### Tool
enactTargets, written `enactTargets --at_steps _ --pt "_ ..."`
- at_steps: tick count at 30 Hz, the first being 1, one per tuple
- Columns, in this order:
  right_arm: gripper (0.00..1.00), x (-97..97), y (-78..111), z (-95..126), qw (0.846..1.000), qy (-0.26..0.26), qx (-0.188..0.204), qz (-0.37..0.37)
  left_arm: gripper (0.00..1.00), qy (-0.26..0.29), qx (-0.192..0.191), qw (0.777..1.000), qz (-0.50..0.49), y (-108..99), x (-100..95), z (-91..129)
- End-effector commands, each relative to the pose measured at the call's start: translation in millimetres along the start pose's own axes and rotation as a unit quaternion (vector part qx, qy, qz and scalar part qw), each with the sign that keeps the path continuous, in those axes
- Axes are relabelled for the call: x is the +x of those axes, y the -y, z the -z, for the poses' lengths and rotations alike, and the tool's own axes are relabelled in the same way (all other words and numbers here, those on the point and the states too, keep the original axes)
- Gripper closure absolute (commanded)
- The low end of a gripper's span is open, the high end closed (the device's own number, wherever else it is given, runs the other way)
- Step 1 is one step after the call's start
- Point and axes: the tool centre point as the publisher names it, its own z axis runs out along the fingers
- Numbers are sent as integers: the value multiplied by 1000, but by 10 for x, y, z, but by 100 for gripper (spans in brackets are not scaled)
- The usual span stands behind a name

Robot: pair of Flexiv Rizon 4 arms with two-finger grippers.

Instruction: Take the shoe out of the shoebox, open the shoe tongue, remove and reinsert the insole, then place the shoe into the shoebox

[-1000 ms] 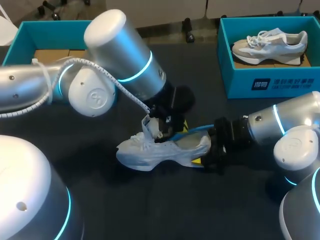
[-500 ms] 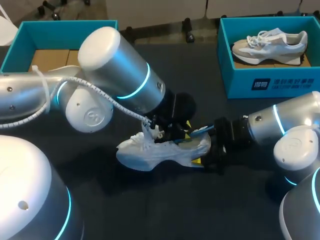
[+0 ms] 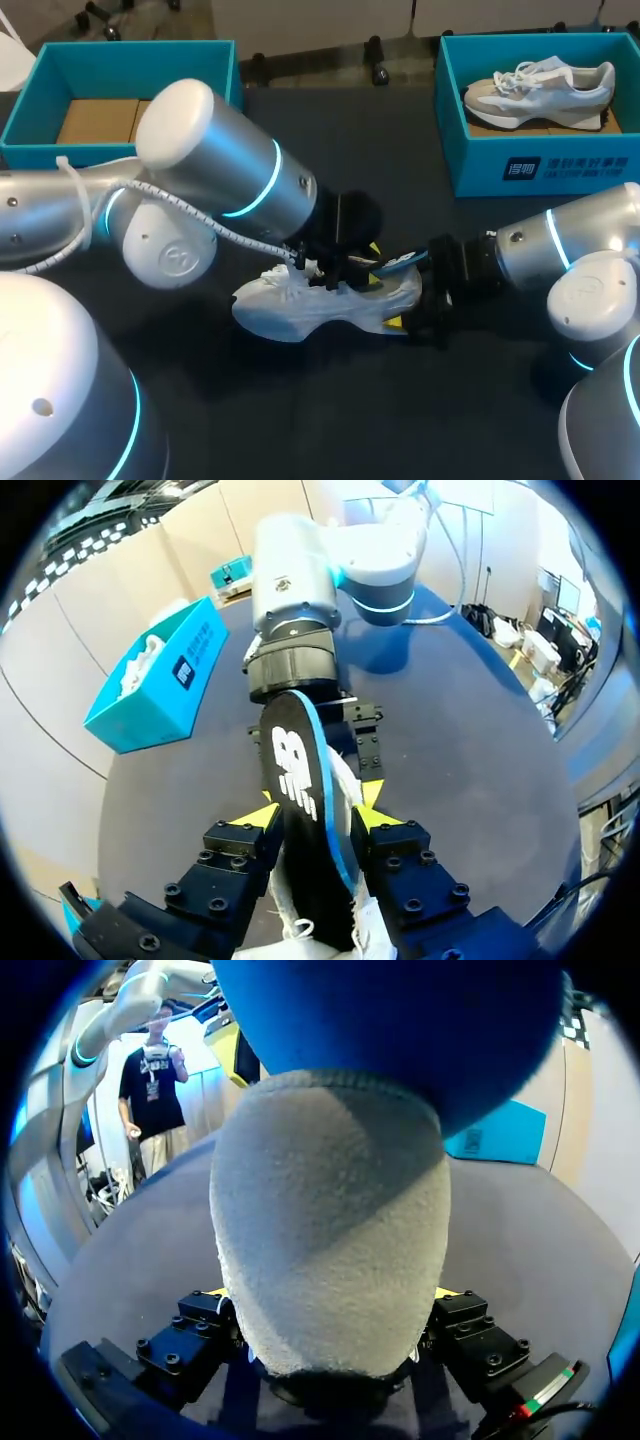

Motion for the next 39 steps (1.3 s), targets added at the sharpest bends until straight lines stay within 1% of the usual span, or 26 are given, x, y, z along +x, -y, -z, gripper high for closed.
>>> enactTargets --at_steps 1,4,9,14,16,20,21,22,23,25,27,31,39 --pt "100 2 6 -9 1000 1 2 0 55 11 3 1000 4 2 55 -93" --pt "100 2 6 -9 1000 1 2 0 54 24 3 1000 12 -8 57 -144" --pt "100 2 6 -9 1000 1 2 0 55 29 5 999 18 -20 52 -200" --pt "100 2 6 -9 1000 1 2 0 58 33 9 999 26 -37 34 -228" --pt "100 2 6 -9 1000 1 2 0 66 34 9 999 29 -43 29 -234" --pt "100 2 6 -9 1000 1 2 0 69 35 9 999 33 -58 4 -252" --pt "100 2 6 -9 1000 1 2 0 73 36 9 999 34 -58 -4 -256" --pt "100 2 6 -9 1000 1 2 0 73 37 9 999 34 -57 -10 -262" --pt "100 2 6 -9 1000 1 2 0 76 37 9 999 35 -55 -18 -267" --pt "100 2 6 -9 1000 1 2 0 86 39 10 999 37 -53 -29 -275" --pt "100 2 6 -9 1000 1 2 0 100 39 10 998 38 -56 -47 -284" --pt "100 2 6 -9 1000 1 2 0 100 30 19 999 38 -52 -51 -239" --pt "100 2 6 -9 1000 1 2 0 100 24 44 998 25 108 -34 39"
